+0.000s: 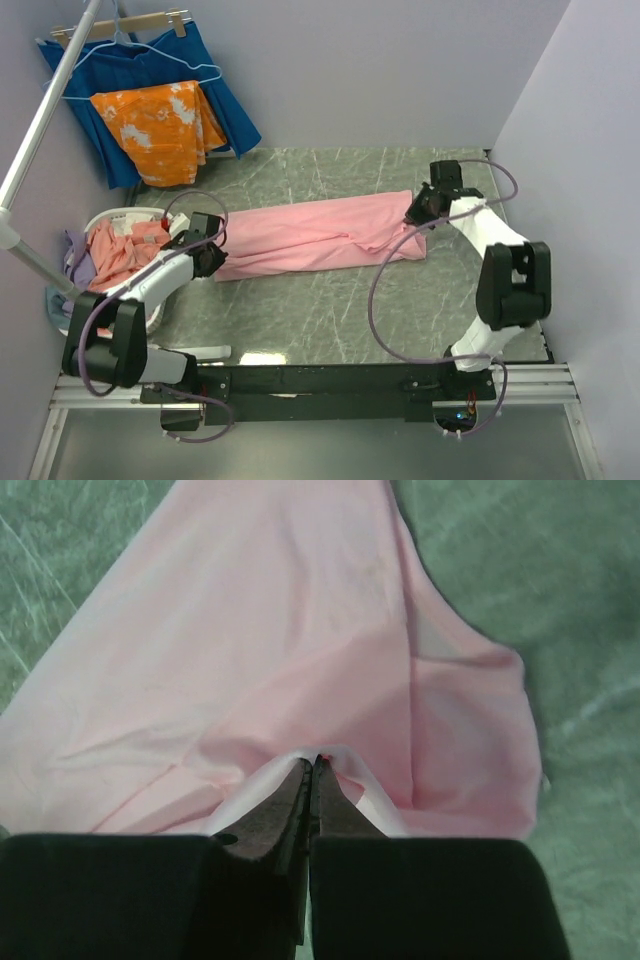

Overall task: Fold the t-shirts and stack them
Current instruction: Fold the other side of the tshirt into a rectangle

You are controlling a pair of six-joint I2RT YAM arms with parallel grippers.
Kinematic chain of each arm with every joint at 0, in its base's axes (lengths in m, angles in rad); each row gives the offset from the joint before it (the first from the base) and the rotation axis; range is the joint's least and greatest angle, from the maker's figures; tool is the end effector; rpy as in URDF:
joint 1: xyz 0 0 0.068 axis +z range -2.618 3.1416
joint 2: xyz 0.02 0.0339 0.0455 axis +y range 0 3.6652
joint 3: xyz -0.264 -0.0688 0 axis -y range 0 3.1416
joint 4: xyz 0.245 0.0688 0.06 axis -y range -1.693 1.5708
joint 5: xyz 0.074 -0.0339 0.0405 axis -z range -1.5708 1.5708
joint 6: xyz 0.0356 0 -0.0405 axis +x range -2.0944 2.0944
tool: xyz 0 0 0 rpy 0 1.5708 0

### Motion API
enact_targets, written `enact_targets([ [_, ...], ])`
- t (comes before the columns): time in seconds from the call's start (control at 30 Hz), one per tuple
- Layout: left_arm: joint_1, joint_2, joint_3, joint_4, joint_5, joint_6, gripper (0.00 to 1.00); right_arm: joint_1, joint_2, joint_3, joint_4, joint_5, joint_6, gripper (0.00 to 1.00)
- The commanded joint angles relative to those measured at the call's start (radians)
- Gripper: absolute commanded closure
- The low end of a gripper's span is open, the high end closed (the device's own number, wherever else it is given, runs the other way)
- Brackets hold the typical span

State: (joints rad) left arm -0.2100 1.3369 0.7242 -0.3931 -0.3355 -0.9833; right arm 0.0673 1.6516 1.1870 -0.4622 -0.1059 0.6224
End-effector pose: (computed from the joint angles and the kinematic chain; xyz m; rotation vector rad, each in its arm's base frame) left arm 0.2483 -0.0409 0.1876 -1.0531 2.2617 -0.0573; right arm 0.3519 0.0275 0.2330 0.6526 2.4544 0.4130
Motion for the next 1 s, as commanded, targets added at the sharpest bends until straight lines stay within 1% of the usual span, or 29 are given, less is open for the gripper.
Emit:
enact_targets([
  [0.0, 0.024, 0.118, 0.078, 0.091, 0.016, 0.067, 0.88, -0.011, 0.147, 0.126, 0.024, -0.032, -0.026, 1.0],
  [0.03, 0.024, 0.145, 0.09, 0.103, 0.012, 0.074, 0.87, -0.011, 0.177, 0.172, 0.022, -0.034, -0.029, 1.0],
  [0.07, 0.024, 0.171, 0.105, 0.106, 0.004, 0.09, 0.82, -0.011, 0.232, 0.199, 0.023, -0.043, -0.035, 1.0],
  [0.13, 0.027, 0.247, 0.161, 0.102, -0.023, 0.104, 0.78, -0.012, 0.276, 0.262, 0.048, -0.026, -0.041, 1.0],
  [0.17, 0.029, 0.269, 0.179, 0.099, -0.03, 0.119, 0.68, -0.015, 0.318, 0.292, 0.043, -0.029, -0.047, 0.97],
  [0.2, 0.031, 0.304, 0.217, 0.091, -0.037, 0.127, 0.61, -0.015, 0.33, 0.34, 0.045, -0.011, -0.049, 0.93],
  [0.23, 0.032, 0.317, 0.234, 0.088, -0.042, 0.133, 0.56, -0.015, 0.335, 0.353, 0.063, 0.014, -0.05, 0.87],
  [0.27, 0.034, 0.326, 0.25, 0.076, -0.049, 0.14, 0.33, -0.015, 0.336, 0.365, 0.068, 0.047, -0.055, 0.72],
  [0.3, 0.034, 0.329, 0.276, 0.063, -0.072, 0.14, 0.25, -0.017, 0.329, 0.381, 0.076, 0.069, -0.059, 0.62],
  [0.37, 0.035, 0.314, 0.288, 0.042, -0.095, 0.141, 0.18, -0.015, 0.283, 0.384, 0.089, 0.09, -0.084, 0.45],
  [0.4, 0.035, 0.28, 0.288, 0.039, -0.105, 0.141, 0.17, -0.017, 0.254, 0.355, 0.099, 0.104, -0.09, 0.42],
  [0.43, 0.035, 0.26, 0.282, 0.037, -0.118, 0.141, 0.15, -0.017, 0.222, 0.327, 0.141, 0.104, -0.101, 0.34],
  [0.47, 0.035, 0.239, 0.278, 0.037, -0.122, 0.143, 0.14, -0.015, 0.156, 0.297, 0.16, 0.104, -0.105, 0.29],
  [0.5, 0.035, 0.199, 0.265, 0.037, -0.122, 0.146, 0.13, -0.015, 0.128, 0.249, 0.169, 0.086, -0.11, 0.29],
  [0.6, 0.034, 0.138, 0.239, 0.046, -0.082, 0.153, 0.13, -0.004, 0.074, 0.209, 0.139, 0.006, -0.112, 0.29],
  [0.63, 0.034, 0.125, 0.233, 0.056, -0.067, 0.158, 0.14, -0.001, 0.073, 0.206, 0.108, -0.055, -0.116, 0.29],
  [0.67, 0.034, 0.114, 0.225, 0.066, -0.013, 0.167, 0.14, 0.006, 0.074, 0.2, 0.096, -0.086, -0.122, 0.3],
  [0.73, 0.029, 0.085, 0.204, 0.109, 0.042, 0.17, 0.15, 0.038, 0.077, 0.181, 0.057, -0.127, -0.124, 0.31],
  [0.77, 0.024, 0.078, 0.195, 0.126, 0.091, 0.178, 0.16, 0.051, 0.082, 0.175, 0.048, -0.136, -0.124, 0.34],
  [0.87, 0.001, 0.065, 0.167, 0.189, 0.147, 0.19, 0.16, 0.097, 0.08, 0.132, 0.048, -0.162, -0.115, 0.38],
  [0.9, -0.003, 0.073, 0.167, 0.204, 0.188, 0.196, 0.16, 0.107, 0.08, 0.116, 0.045, -0.158, -0.113, 0.38],
  [0.97, -0.014, 0.09, 0.169, 0.227, 0.223, 0.199, 0.16, 0.146, 0.091, 0.108, 0.027, -0.161, -0.113, 0.39],
])
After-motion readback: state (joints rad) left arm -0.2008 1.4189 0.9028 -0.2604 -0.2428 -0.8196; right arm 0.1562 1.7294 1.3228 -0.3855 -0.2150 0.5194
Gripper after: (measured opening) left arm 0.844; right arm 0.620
